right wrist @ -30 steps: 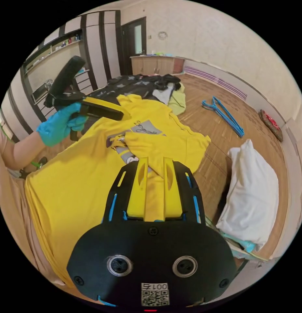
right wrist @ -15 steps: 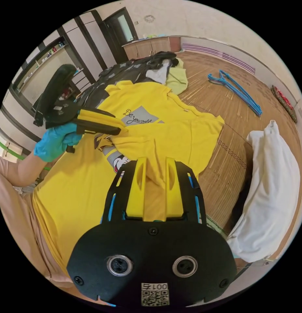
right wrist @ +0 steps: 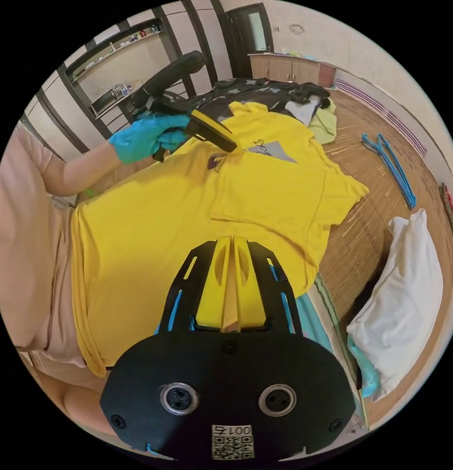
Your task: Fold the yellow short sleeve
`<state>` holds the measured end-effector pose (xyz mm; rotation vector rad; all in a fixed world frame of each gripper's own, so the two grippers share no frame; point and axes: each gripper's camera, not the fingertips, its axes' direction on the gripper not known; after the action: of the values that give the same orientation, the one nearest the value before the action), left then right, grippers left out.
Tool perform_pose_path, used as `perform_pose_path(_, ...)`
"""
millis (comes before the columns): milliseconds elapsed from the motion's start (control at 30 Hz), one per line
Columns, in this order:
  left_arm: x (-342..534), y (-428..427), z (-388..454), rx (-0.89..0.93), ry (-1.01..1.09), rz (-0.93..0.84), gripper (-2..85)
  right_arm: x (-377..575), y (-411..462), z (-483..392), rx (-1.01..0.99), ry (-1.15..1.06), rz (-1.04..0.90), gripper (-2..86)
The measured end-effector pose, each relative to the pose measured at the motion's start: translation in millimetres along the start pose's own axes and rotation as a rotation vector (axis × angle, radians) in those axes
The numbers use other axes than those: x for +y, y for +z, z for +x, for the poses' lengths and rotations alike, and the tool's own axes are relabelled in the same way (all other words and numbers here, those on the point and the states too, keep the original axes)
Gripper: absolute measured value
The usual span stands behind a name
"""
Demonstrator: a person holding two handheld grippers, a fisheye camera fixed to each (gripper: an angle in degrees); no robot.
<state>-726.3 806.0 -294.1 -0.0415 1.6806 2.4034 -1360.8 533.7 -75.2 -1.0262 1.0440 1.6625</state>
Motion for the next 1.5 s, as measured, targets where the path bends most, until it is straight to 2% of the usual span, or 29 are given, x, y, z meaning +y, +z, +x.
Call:
perform_pose_path(167, -7.2, -17.4, -5.9, -0.030, -0.022, 0.056, -1.2, 16.3, -15.2, 2.8, 0.161, 0.128, 0.093, 2.1)
perform_pose_path(333, -47.7, -19.9, -1.7, 0.018, 0.029, 0.091, -0.7, 21.9, -13.4, 16.4, 0.252, 0.216, 0.118, 4.2)
perform_pose_path(467, -103.3, 1.1, 15.5, 0.049, 0.106, 0.079, 1.1, 16.0, -1.4, 12.6, 0.275, 0.167, 0.048, 7.1)
perform_pose_path(733, -200.5, 68.7, 36.6, 0.162, 0.162, 0.025, 4.3, 5.7, 13.5, -5.7, 0.308, 0.032, -0.008, 7.7)
perform_pose_path(867, -232.1, 101.3, 39.7, 0.167, 0.151, -0.053, 1.5, 3.5, 22.3, -12.5, 0.341, -0.019, -0.030, 6.6)
perform_pose_path(1033, -246.8, 107.4, 49.1, 0.138, 0.186, -0.038, -0.9, 6.6, 26.4, -23.3, 0.402, -0.025, -0.004, 2.9)
perform_pose_path(1333, -298.5, 94.6, 78.7, 0.192, 0.239, 0.041, -1.1, 38.6, 18.3, -44.1, 0.709, 0.188, 0.102, 2.1)
perform_pose_path(1500, -326.1, 110.1, 120.9, 0.173, 0.305, 0.052, -1.1, 53.7, 24.5, -40.8, 0.742, 0.330, 0.094, 1.9)
